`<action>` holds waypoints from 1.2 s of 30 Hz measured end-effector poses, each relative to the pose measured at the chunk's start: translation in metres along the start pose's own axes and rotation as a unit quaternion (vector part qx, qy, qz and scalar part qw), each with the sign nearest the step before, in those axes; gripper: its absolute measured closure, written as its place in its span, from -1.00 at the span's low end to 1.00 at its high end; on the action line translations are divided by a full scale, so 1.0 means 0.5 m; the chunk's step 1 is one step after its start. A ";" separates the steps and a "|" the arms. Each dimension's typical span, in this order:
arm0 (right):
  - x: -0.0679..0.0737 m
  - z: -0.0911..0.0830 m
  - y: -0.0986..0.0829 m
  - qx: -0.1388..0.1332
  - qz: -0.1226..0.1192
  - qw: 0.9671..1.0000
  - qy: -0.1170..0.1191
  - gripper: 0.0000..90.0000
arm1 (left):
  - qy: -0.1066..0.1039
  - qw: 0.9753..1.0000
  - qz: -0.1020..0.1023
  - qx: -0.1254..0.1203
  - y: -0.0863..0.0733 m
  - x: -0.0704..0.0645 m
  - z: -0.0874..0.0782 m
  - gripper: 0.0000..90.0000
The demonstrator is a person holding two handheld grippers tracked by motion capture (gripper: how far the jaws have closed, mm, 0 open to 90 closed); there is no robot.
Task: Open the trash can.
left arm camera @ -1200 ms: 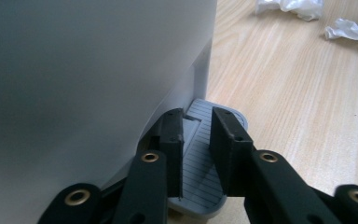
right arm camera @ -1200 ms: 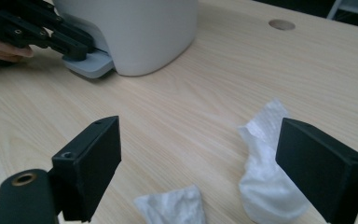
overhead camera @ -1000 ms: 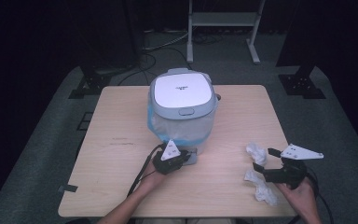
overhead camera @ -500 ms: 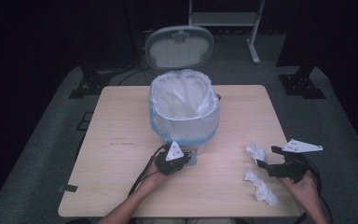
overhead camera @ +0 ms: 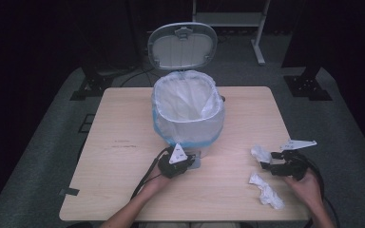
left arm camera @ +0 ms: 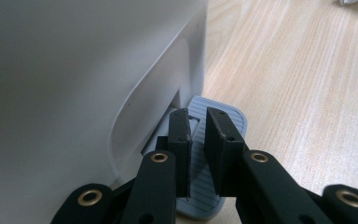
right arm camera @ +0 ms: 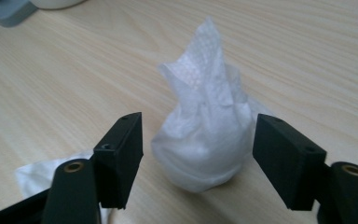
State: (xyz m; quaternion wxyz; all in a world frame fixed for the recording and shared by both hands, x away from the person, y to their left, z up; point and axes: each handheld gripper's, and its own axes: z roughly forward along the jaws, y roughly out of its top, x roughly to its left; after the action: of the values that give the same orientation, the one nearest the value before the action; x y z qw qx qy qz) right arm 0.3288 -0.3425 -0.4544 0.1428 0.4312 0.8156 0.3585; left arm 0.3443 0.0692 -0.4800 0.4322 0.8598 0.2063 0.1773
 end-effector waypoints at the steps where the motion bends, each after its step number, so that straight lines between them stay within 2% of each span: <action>1: -0.001 0.004 0.001 0.002 -0.002 1.000 -0.002 -0.23 | 0.000 1.000 -0.001 -0.001 0.000 0.000 0.000 0.79; 4: 0.000 0.019 0.010 0.027 -0.008 0.999 -0.015 -0.13 | 0.000 1.000 0.000 -0.001 0.000 0.000 0.000 0.80; 9: 0.000 0.033 0.026 0.038 -0.016 0.999 -0.023 0.10 | 0.000 1.000 0.000 0.000 0.000 0.000 0.000 0.80; 12: -0.001 0.045 0.031 0.059 -0.015 0.998 -0.024 0.23 | -0.001 1.000 0.000 0.000 0.000 0.000 0.000 0.80; 22: -0.001 0.060 0.042 0.085 -0.028 0.996 -0.023 0.68 | -0.003 1.000 -0.001 -0.003 0.000 0.000 0.001 0.80; 26: 0.005 0.061 0.047 0.093 -0.031 0.995 -0.026 0.78 | -0.003 1.000 0.000 -0.003 0.000 0.001 0.000 0.80; 30: 0.006 0.050 0.052 0.088 -0.022 0.996 -0.009 0.80 | -0.003 1.000 0.000 -0.003 0.000 0.001 0.001 0.80; 36: 0.018 0.013 0.079 0.052 -0.019 0.998 0.025 0.80 | -0.003 1.000 0.000 -0.003 0.000 0.001 0.001 0.80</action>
State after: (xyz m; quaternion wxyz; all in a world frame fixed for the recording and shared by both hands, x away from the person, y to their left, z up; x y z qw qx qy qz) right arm 0.3509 -0.3177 -0.4300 0.1063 0.4135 0.8445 0.3233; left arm 0.3448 0.0693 -0.4802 0.4356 0.8591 0.2039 0.1751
